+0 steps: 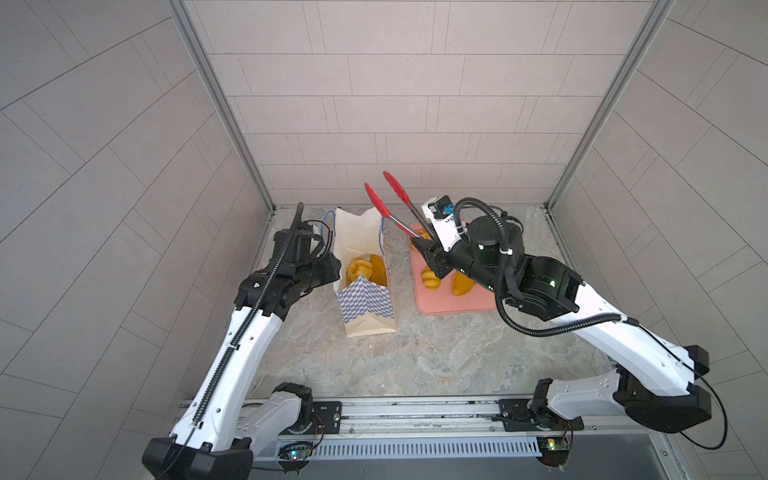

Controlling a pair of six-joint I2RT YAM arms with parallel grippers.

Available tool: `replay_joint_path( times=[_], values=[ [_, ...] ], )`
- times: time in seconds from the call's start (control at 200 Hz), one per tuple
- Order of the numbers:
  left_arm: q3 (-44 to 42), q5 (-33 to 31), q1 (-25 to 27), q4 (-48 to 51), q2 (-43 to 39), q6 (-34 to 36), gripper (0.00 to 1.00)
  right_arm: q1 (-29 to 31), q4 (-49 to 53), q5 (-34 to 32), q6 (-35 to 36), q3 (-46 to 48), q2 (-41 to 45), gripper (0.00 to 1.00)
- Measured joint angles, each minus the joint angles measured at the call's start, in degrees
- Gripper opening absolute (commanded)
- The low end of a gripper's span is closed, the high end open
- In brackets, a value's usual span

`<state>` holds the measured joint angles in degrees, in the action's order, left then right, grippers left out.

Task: Place the fake bread into the paper bag
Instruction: 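Withdraw the empty tongs from the bag back over the pink tray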

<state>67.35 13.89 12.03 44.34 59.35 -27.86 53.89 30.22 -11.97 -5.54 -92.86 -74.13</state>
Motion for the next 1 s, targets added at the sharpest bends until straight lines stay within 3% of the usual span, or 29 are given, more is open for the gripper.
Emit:
replay_joint_path(
  times=[0.47, 0.761, 1.001],
  values=[
    [0.00, 0.04, 0.00, 0.00, 0.00, 0.24, 0.19, -11.19, 1.97, -1.49, -4.90, 7.17, 4.59, 0.48],
    [0.00, 0.04, 0.00, 0.02, 0.02, 0.24, 0.19, -23.87, 4.39, 5.07, -12.20, 12.24, 4.72, 0.45],
    [0.00, 0.04, 0.00, 0.00, 0.02, 0.26, 0.19, -28.65, 7.13, 9.90, -16.20, 17.33, 4.37, 0.44]
  ],
)
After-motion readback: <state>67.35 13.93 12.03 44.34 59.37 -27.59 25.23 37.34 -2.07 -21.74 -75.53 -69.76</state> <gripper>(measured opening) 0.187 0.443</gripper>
